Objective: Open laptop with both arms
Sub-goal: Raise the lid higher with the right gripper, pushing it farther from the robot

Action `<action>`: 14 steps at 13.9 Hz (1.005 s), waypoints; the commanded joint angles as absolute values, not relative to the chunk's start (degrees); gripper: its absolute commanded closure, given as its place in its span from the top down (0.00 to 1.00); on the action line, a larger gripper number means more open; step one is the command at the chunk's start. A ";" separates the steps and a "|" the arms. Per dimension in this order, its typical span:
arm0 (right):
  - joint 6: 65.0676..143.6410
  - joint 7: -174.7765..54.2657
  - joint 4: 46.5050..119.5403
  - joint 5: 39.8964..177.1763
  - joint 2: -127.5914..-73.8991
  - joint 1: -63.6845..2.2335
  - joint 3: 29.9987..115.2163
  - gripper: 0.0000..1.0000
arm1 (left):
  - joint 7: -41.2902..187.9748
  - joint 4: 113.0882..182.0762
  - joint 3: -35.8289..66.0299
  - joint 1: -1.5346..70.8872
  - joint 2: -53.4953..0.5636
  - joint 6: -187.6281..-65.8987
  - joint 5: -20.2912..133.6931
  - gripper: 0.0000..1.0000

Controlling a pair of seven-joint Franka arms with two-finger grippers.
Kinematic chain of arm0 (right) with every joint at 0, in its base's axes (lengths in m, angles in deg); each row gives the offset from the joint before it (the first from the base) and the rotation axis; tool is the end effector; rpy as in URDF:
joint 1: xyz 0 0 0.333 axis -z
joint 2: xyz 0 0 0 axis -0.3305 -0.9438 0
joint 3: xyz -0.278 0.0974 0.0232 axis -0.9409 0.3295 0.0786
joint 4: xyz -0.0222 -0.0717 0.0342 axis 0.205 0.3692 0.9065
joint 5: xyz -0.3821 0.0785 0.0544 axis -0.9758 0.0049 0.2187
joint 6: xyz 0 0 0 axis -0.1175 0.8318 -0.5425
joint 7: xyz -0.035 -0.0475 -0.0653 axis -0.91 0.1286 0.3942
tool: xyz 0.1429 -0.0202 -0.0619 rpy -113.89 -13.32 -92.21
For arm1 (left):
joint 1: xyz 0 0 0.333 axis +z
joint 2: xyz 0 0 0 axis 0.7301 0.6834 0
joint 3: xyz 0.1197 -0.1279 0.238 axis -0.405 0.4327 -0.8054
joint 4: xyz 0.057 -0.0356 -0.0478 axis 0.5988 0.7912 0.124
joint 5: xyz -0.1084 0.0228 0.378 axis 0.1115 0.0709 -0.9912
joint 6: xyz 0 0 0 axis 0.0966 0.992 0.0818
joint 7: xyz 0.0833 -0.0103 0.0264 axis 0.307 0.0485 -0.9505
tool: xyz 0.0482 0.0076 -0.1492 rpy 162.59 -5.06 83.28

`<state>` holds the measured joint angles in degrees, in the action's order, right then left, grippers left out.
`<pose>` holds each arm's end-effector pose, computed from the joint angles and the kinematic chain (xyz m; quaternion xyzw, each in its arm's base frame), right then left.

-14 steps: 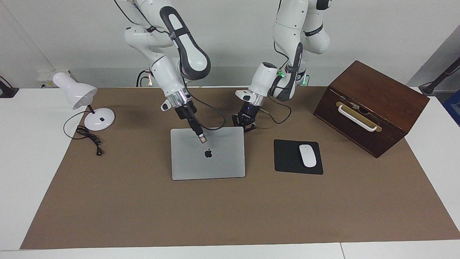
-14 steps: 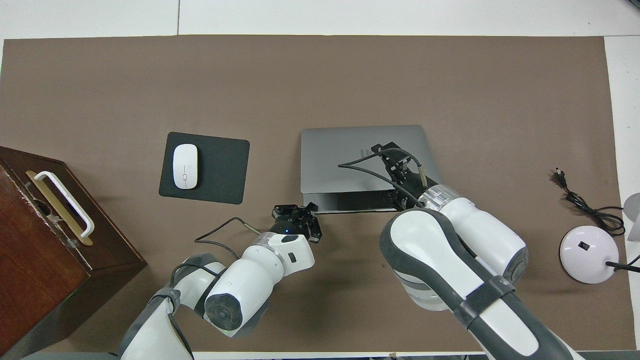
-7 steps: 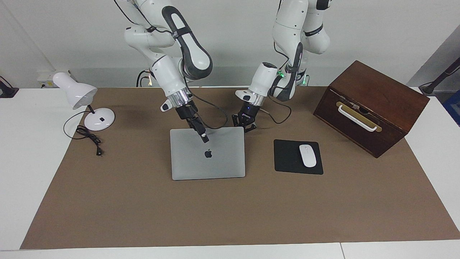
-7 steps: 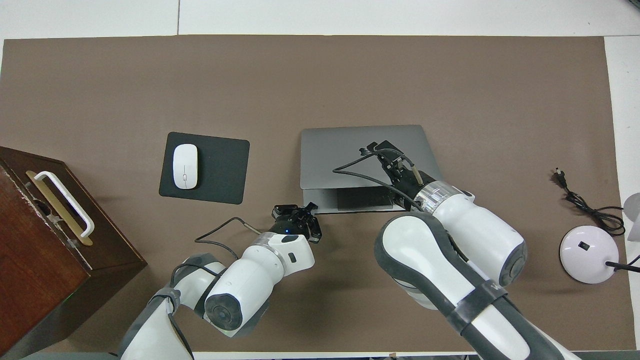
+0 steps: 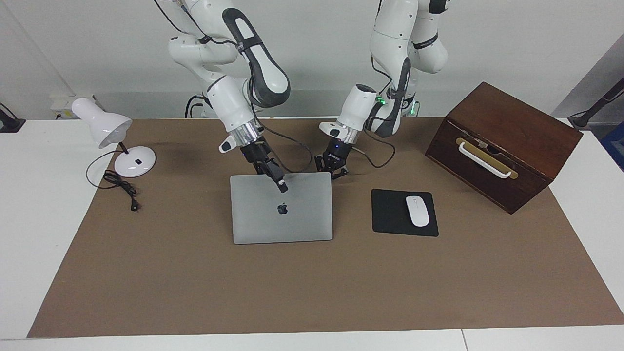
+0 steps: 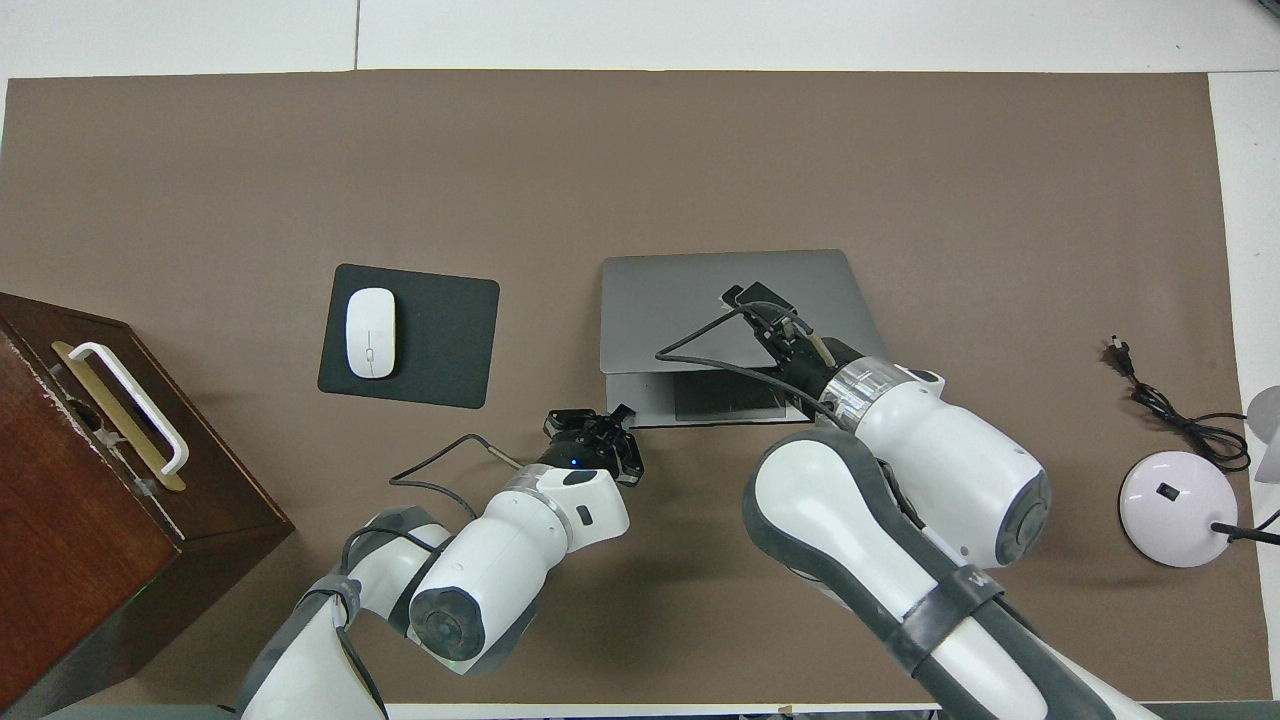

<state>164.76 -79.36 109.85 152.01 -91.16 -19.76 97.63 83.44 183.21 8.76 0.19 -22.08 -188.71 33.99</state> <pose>0.5187 0.2399 0.3038 -0.8288 0.4116 -0.1585 0.3443 0.3948 -0.3638 0.2087 0.8909 -0.2874 0.3230 0.1394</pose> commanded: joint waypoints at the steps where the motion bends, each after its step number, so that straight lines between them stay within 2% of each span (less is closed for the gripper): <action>1: 162.46 -77.31 108.56 150.46 -92.17 -18.51 97.58 1.00 | 85.36 182.09 8.03 0.93 -18.77 -189.21 34.73 0.00; 10: 154.20 -77.39 108.56 148.79 -90.68 -18.33 95.20 1.00 | 85.45 182.17 8.03 0.93 -18.77 -189.21 34.73 0.00; 14: 153.84 -77.48 108.56 148.79 -90.68 -18.33 95.20 1.00 | 85.80 182.17 8.03 0.93 -18.77 -189.21 34.73 0.00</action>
